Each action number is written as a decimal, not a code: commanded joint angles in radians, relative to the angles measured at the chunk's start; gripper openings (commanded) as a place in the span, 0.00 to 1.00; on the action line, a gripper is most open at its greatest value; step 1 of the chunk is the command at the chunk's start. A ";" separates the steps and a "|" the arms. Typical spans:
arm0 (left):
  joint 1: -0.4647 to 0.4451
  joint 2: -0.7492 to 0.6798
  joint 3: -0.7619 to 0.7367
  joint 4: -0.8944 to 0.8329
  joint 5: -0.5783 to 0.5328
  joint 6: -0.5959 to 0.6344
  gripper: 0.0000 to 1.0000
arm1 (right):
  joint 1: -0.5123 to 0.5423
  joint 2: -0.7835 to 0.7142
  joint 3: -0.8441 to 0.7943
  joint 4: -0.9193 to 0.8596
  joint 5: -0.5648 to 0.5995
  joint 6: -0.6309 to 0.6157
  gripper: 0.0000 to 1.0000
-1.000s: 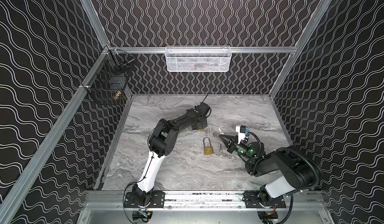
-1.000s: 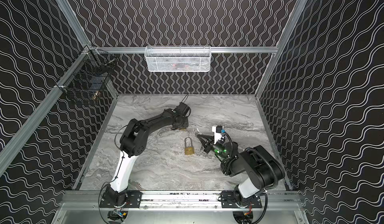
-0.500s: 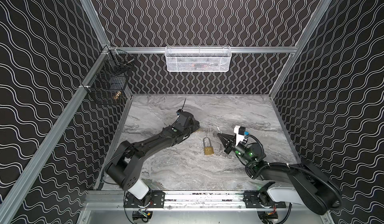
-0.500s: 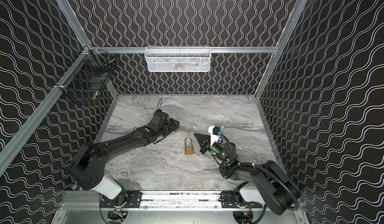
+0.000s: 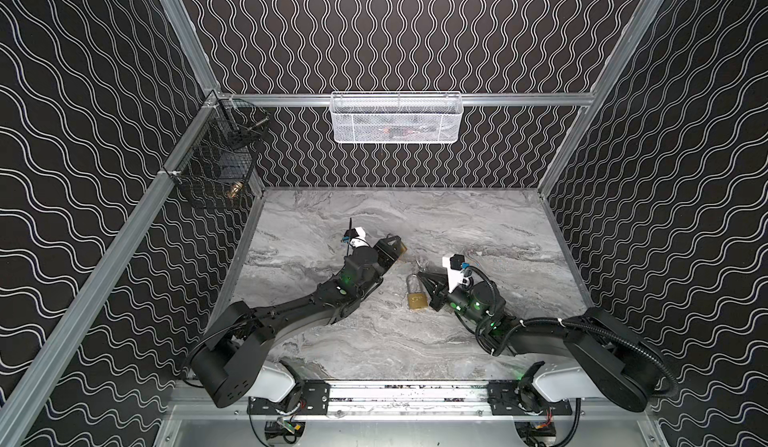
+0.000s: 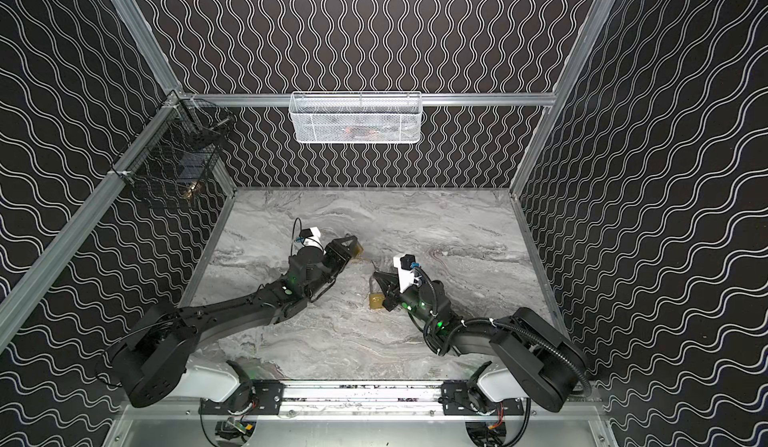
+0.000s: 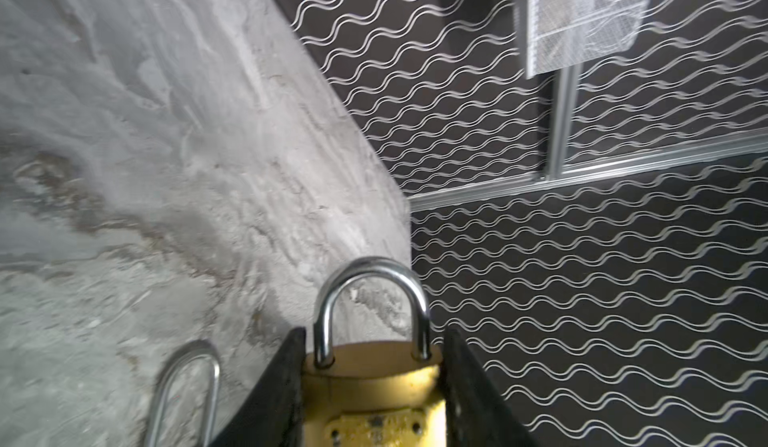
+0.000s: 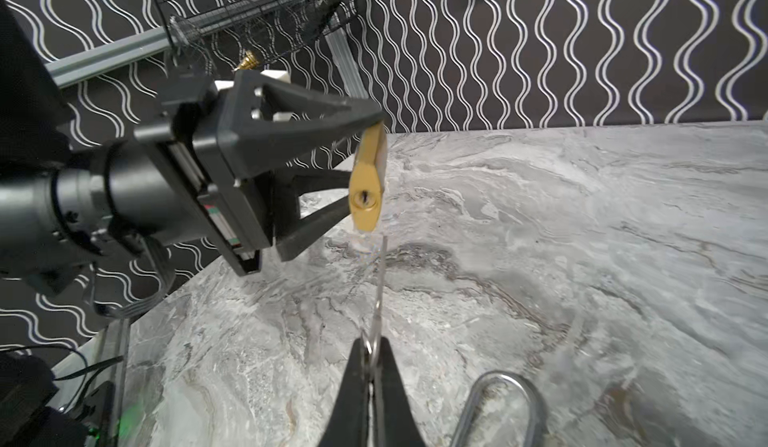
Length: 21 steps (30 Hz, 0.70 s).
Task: Unlock with the key
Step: 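Lift the short-shackle padlock off the table with the left gripper, then hold the short-shackle padlock with the left gripper while the right gripper aligns the key tip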
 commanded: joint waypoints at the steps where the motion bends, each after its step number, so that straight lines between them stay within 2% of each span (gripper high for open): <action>1: -0.014 -0.007 -0.026 0.169 -0.054 0.049 0.34 | 0.015 0.012 0.021 -0.014 0.002 -0.015 0.00; 4: -0.027 0.003 -0.042 0.253 -0.063 0.073 0.34 | 0.021 0.028 0.025 0.006 -0.007 -0.013 0.00; 21: -0.080 0.054 -0.030 0.286 -0.070 0.106 0.33 | 0.030 0.014 0.032 -0.034 0.032 -0.032 0.00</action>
